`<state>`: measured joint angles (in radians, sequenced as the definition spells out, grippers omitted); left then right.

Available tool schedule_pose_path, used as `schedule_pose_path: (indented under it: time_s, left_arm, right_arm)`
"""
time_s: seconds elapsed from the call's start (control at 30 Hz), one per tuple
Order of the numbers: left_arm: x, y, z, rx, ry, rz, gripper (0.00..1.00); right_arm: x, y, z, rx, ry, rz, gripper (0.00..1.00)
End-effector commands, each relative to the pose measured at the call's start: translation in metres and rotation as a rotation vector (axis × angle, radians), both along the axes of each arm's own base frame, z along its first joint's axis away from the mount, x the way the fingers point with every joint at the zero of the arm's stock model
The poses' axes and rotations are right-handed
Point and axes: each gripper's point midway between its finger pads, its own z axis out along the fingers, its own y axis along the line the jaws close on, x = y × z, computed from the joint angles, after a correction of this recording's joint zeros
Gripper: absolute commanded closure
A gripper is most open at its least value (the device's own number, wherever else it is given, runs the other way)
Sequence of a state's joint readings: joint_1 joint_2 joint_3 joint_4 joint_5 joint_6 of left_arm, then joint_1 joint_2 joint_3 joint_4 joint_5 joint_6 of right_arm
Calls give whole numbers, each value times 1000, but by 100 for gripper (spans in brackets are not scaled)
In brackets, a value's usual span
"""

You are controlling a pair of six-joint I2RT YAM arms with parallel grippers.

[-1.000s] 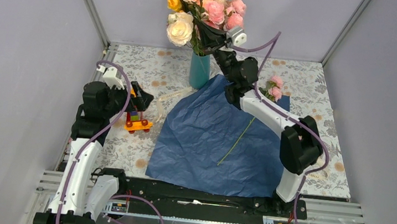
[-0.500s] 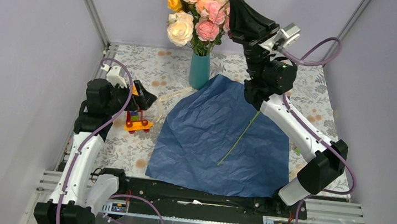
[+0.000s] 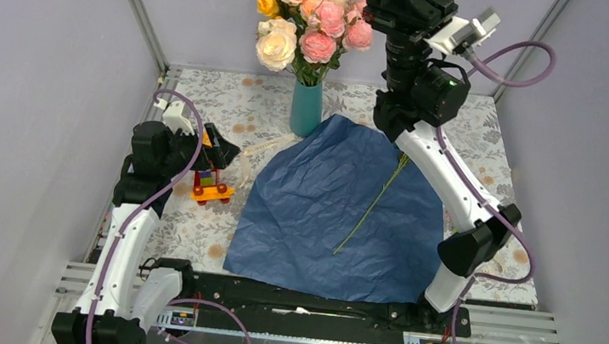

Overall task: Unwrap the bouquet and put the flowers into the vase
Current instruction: Insert the fake flower into the vase.

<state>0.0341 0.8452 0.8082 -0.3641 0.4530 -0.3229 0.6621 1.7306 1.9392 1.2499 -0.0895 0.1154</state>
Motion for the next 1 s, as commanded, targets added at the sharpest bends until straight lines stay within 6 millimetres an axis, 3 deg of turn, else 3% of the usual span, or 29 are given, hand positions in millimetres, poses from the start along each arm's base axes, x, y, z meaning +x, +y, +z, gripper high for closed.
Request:
schedule_pose_path:
  time_s: [0.0,0.13,0.47,0.77,0.97]
  left_arm:
    - [4,1,15,-1,-65,2,5]
    - [2,1,13,-3,-61,-1,5]
    - [1,1,13,-1,-61,-1,5]
    - [2,1,12,-7,-57,-5,4]
    - [2,0,11,-13,-52,-11,5]
  right_arm:
    - [6,13,9,0,-8,22,100]
    - [34,36,0,-69,33,-28,100]
    - [80,77,-27,-206,82,-129,100]
    - [118,104,-81,-329,205,-171,100]
    - [136,110,-123,-382,299,-190,100]
